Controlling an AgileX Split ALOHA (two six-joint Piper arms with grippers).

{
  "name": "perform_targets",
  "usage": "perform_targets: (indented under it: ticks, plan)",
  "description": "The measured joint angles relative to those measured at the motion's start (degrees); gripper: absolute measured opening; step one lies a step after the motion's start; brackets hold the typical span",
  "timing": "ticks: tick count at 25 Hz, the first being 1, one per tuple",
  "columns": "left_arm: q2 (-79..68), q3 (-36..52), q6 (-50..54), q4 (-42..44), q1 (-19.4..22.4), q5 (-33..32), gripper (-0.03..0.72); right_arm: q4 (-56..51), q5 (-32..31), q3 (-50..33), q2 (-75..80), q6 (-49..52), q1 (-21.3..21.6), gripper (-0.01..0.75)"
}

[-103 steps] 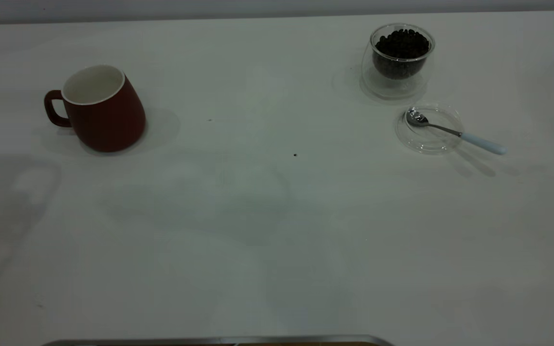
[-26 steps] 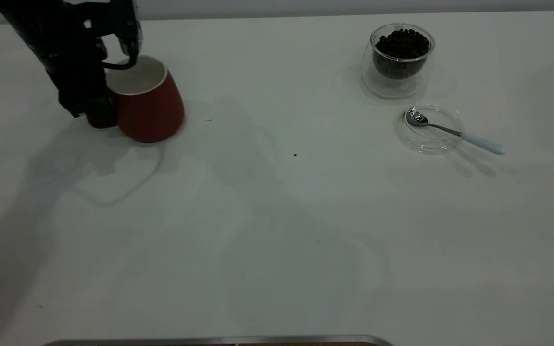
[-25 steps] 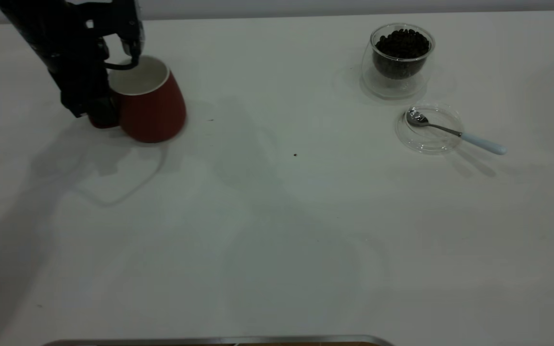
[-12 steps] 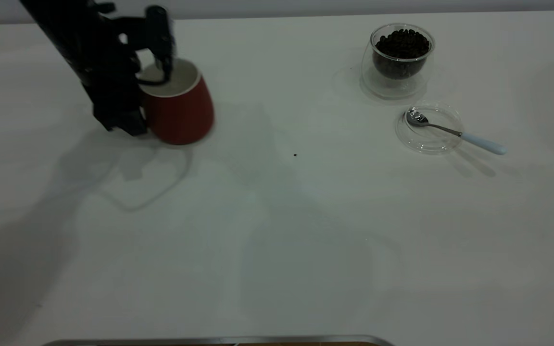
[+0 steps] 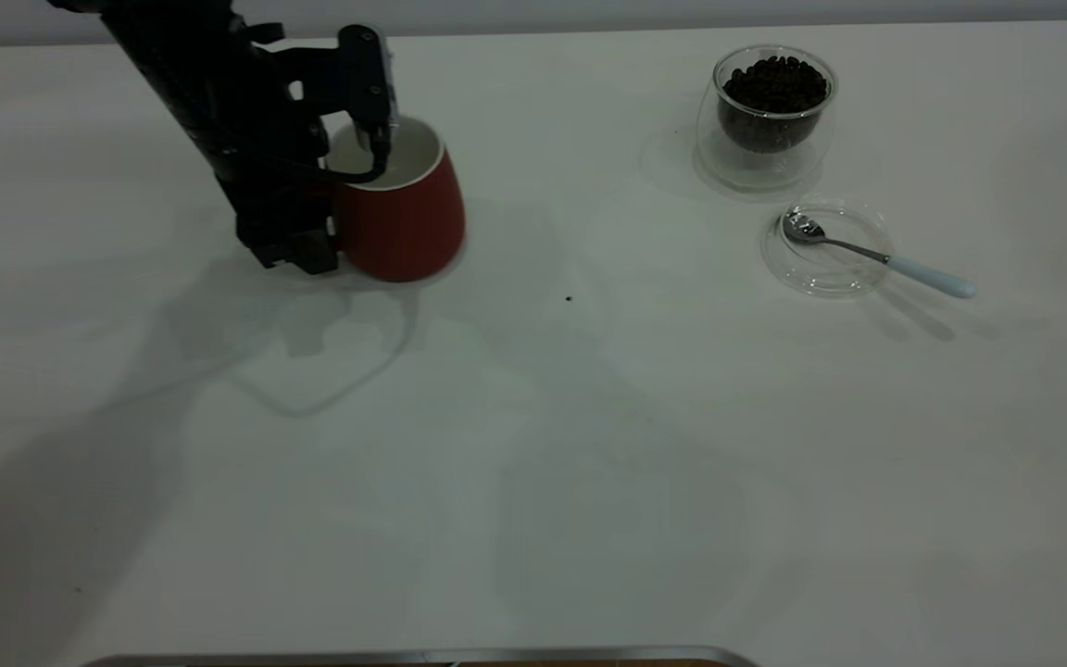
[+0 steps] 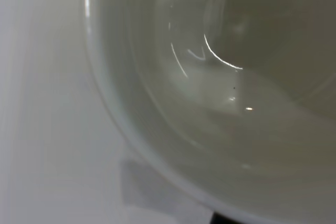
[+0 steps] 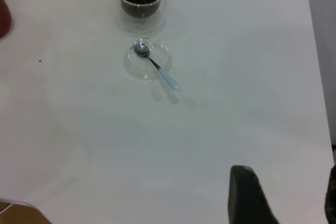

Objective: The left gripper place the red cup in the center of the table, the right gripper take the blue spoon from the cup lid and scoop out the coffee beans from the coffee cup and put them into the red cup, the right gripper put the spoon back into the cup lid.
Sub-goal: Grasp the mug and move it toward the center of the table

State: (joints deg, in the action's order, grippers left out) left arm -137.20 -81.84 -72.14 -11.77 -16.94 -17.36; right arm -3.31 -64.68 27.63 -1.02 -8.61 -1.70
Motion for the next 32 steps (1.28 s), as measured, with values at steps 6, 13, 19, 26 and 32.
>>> perform_targets:
  ticks: [6, 13, 19, 26, 32]
  plan:
    - [0.0, 0.0, 0.0, -0.4, -1.2, 0.3, 0.518, 0.0, 0.0, 0.0, 0.0, 0.0, 0.0, 0.397]
    - [0.0, 0.0, -0.2, -2.9, -2.7, 0.8, 0.518, 0.0, 0.0, 0.0, 0.0, 0.0, 0.0, 0.397]
    - [0.0, 0.0, -0.3, -2.9, -3.5, 1.6, 0.518, 0.0, 0.0, 0.0, 0.0, 0.0, 0.0, 0.397]
    - [0.0, 0.0, -0.3, -3.2, -3.8, 2.0, 0.518, 0.0, 0.0, 0.0, 0.0, 0.0, 0.0, 0.397]
    - [0.0, 0.0, 0.0, -3.3, -3.8, 1.8, 0.518, 0.0, 0.0, 0.0, 0.0, 0.0, 0.0, 0.397]
